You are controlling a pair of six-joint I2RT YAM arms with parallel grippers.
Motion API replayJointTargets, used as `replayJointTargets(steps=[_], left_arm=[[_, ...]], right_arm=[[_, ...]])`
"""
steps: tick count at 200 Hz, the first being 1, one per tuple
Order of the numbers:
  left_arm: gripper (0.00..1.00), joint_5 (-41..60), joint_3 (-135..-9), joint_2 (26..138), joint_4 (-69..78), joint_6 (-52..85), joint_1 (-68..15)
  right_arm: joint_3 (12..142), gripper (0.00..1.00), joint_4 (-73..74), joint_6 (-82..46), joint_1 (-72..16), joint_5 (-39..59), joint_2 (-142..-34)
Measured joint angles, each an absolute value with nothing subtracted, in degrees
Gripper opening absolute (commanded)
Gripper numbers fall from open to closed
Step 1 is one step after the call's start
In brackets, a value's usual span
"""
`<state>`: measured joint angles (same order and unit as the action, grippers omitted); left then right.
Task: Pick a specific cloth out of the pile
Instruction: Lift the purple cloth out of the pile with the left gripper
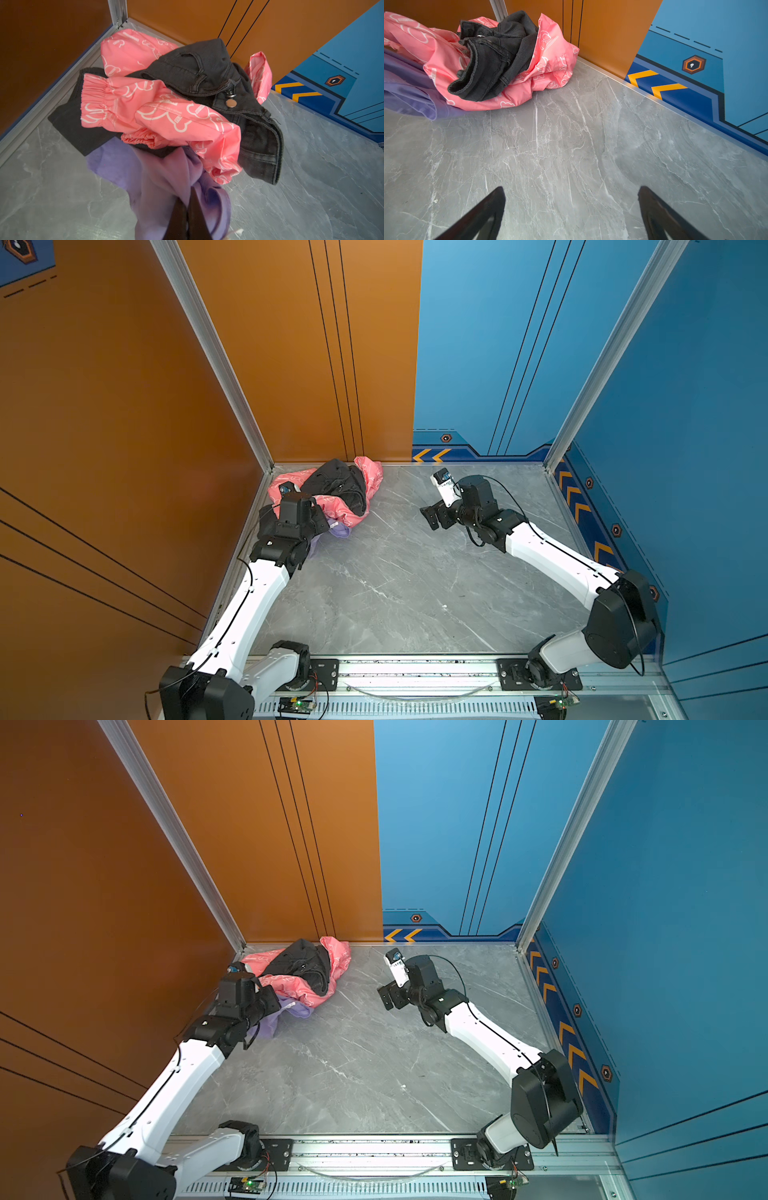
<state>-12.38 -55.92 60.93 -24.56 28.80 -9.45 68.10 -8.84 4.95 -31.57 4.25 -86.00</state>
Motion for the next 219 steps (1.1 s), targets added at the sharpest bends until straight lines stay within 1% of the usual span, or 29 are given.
replayJointTargets(steps=[28, 75, 123, 219], left_arm=[[0.0, -13.3, -57.4, 58.8, -24.3, 25.8, -9.4], [0.0, -13.2, -62.7, 59.1, -21.9, 22.6, -8.3], [0.0, -10.2, -70.1, 62.7, -19.9, 21.4, -6.7], [0.0, -5.2, -80.4, 64.4, -11.9, 20.8, -5.9]], right_arm=[[69.0, 1.0, -9.1, 5.4, -31.6, 4.3, -86.0], [69.0, 1.0, -10.3, 6.0, -32.3, 3.8, -86.0], [69.0, 1.0, -11.1, 7.1, -32.4, 2.6, -86.0], [69.5, 1.0, -11.5, 8.8, -32.7, 1.6, -86.4]])
